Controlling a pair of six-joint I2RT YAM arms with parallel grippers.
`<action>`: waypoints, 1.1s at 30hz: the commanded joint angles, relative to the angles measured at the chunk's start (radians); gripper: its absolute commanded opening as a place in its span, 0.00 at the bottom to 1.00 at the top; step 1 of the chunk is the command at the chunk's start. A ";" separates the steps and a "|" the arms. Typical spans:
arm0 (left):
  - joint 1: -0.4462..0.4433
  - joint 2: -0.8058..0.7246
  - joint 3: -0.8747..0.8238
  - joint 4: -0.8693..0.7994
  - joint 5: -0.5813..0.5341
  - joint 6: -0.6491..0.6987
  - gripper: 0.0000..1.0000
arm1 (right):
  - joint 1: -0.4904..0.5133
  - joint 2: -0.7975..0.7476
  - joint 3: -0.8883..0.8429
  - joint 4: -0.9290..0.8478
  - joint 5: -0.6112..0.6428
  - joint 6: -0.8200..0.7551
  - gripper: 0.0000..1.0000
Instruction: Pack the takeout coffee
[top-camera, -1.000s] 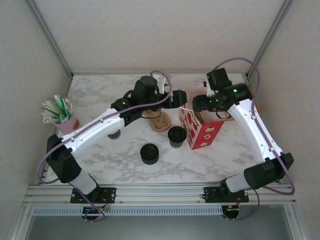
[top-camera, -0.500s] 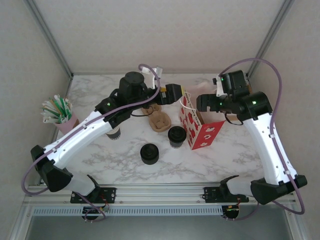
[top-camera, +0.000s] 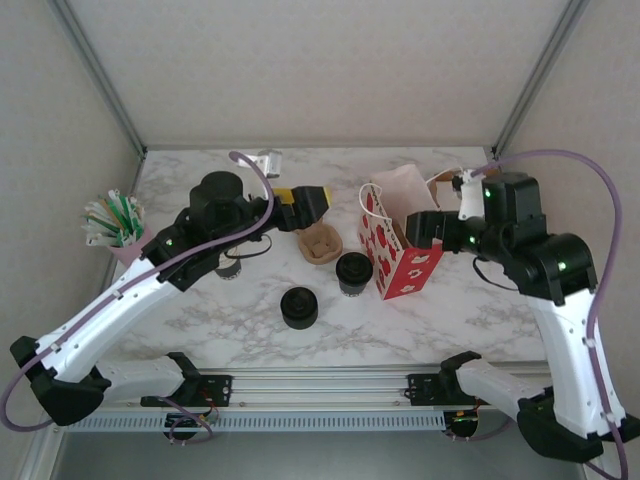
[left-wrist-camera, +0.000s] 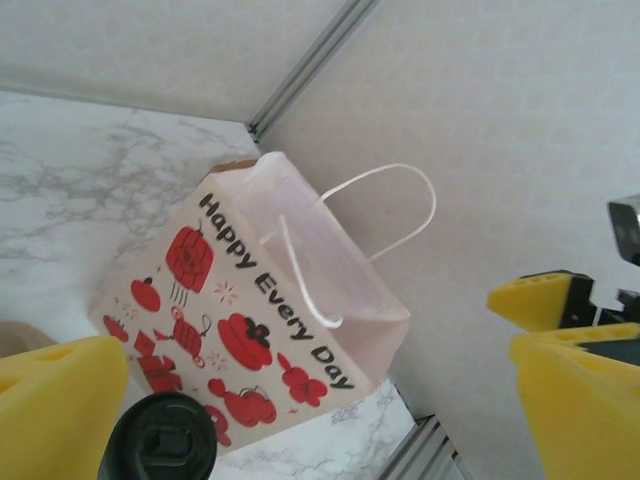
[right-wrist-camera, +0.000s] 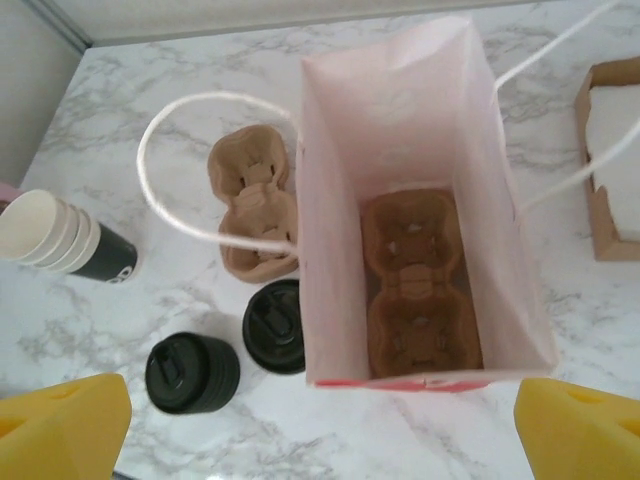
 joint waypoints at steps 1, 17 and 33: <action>0.006 -0.065 -0.078 -0.020 -0.025 -0.021 1.00 | 0.005 -0.060 -0.046 -0.038 -0.036 0.042 0.99; -0.010 -0.242 -0.378 0.037 0.001 -0.130 1.00 | 0.004 -0.292 -0.290 -0.006 -0.181 0.241 0.99; -0.012 -0.177 -0.430 0.128 -0.038 -0.125 1.00 | 0.005 -0.296 -0.458 0.148 -0.378 0.263 0.99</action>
